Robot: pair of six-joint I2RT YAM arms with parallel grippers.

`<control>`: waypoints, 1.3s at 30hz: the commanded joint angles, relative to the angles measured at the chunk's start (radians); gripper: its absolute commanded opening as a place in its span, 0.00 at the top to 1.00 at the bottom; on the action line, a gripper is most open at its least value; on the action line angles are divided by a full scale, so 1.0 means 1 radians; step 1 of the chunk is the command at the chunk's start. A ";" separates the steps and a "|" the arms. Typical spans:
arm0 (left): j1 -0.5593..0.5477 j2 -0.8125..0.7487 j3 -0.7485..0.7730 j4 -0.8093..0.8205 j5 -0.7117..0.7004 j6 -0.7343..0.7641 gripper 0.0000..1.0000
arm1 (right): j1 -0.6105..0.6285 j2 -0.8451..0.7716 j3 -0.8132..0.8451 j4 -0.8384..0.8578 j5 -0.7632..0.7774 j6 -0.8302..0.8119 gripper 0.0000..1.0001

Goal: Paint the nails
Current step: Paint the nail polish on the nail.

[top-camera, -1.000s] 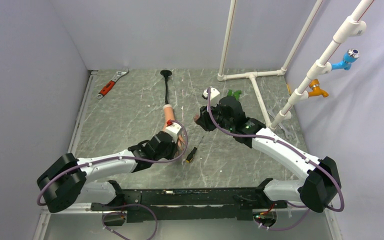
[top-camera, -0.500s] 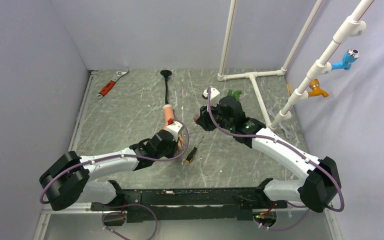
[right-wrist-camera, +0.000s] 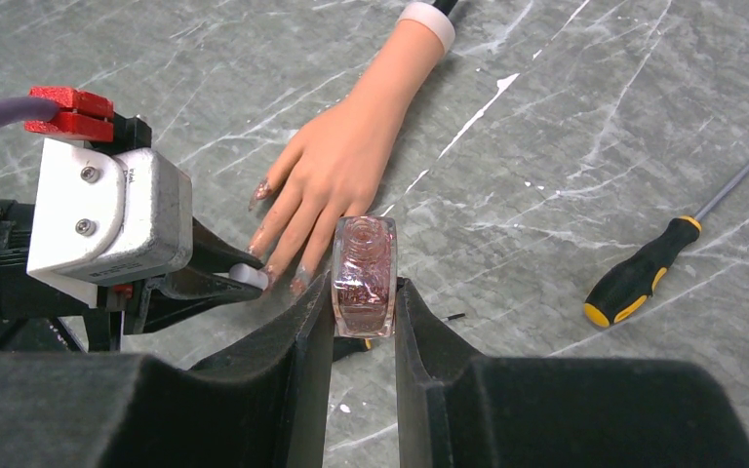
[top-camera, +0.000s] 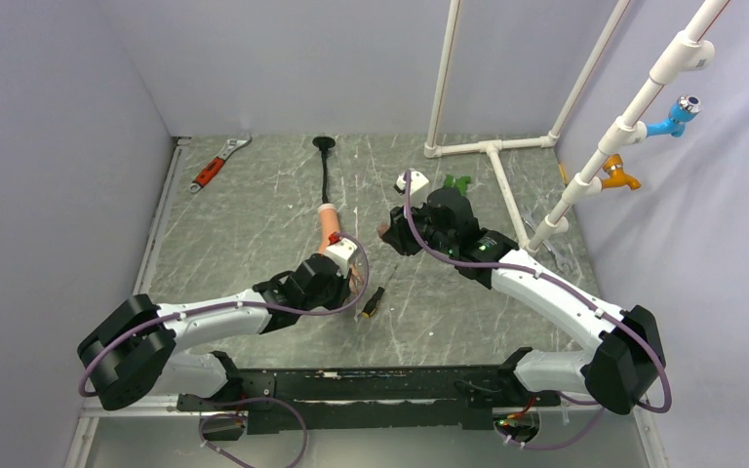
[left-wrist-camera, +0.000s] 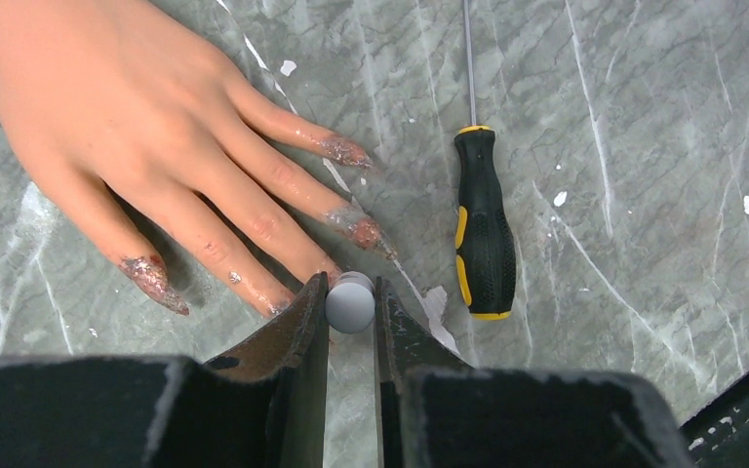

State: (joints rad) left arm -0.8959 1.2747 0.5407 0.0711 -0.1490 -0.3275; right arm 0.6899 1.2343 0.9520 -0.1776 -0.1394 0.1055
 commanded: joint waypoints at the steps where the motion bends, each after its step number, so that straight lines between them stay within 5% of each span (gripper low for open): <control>1: 0.002 -0.006 -0.021 0.048 0.027 -0.017 1.00 | -0.003 -0.025 -0.002 0.061 0.009 -0.003 1.00; 39: -0.005 -0.037 0.031 -0.052 -0.069 -0.006 1.00 | -0.003 -0.044 -0.002 0.056 0.000 -0.001 1.00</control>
State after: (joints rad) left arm -0.9009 1.2362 0.5297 0.0280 -0.1699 -0.3447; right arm 0.6899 1.2240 0.9409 -0.1707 -0.1394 0.1055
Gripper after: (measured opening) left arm 0.208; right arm 0.268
